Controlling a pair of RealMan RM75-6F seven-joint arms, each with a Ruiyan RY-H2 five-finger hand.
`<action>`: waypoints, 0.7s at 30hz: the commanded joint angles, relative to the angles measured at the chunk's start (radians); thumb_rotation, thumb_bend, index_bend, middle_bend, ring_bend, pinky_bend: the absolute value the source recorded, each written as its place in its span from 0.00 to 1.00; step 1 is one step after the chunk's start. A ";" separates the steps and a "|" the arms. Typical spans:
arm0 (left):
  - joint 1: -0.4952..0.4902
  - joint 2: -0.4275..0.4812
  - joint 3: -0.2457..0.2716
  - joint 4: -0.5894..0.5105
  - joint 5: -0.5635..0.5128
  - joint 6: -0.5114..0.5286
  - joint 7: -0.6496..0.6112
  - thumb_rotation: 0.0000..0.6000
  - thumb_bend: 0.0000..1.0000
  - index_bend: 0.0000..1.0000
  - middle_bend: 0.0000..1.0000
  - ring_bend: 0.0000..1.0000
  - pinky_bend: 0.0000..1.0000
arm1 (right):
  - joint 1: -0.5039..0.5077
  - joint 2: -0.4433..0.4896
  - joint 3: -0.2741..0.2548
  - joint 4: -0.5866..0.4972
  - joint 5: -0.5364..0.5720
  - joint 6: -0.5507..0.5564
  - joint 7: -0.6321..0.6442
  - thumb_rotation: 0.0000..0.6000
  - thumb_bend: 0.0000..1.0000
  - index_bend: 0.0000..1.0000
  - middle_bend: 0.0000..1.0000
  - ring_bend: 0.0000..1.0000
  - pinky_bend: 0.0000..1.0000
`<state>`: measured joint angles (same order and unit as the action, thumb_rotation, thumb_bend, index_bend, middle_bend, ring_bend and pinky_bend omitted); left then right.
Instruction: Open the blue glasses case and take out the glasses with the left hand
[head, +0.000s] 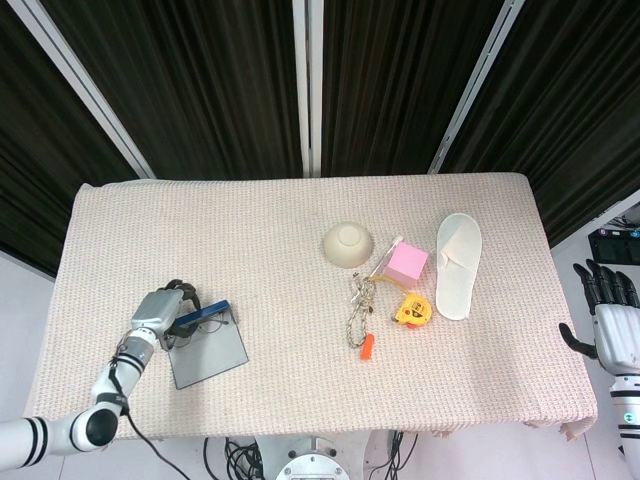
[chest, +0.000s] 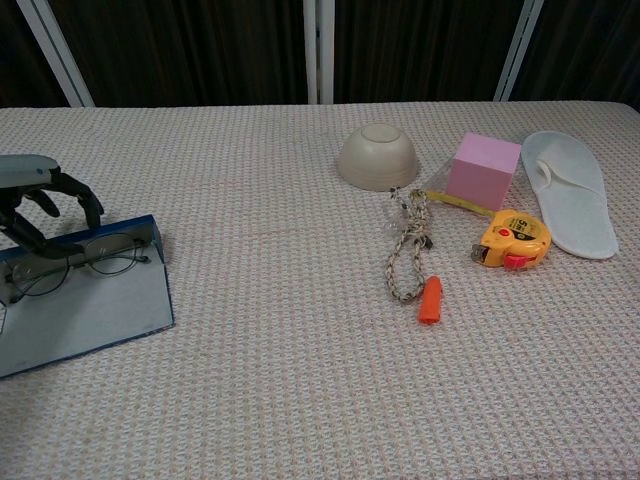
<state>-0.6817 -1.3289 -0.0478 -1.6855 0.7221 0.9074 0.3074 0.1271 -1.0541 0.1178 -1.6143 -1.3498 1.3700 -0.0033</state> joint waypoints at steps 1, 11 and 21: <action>-0.006 -0.005 -0.003 0.007 -0.012 0.000 0.011 1.00 0.35 0.44 0.18 0.04 0.21 | 0.000 -0.001 0.000 0.002 0.000 0.000 0.002 1.00 0.23 0.00 0.00 0.00 0.00; -0.008 -0.021 -0.008 0.022 -0.022 0.016 0.026 1.00 0.38 0.52 0.22 0.06 0.22 | 0.000 -0.004 0.000 0.008 -0.002 0.002 0.002 1.00 0.23 0.00 0.00 0.00 0.00; -0.007 -0.026 -0.018 0.024 -0.027 0.022 0.025 1.00 0.40 0.57 0.24 0.06 0.22 | 0.001 -0.005 0.000 0.009 0.001 -0.002 -0.002 1.00 0.23 0.00 0.00 0.00 0.00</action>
<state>-0.6886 -1.3547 -0.0655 -1.6613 0.6948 0.9290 0.3326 0.1280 -1.0596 0.1174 -1.6057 -1.3485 1.3678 -0.0051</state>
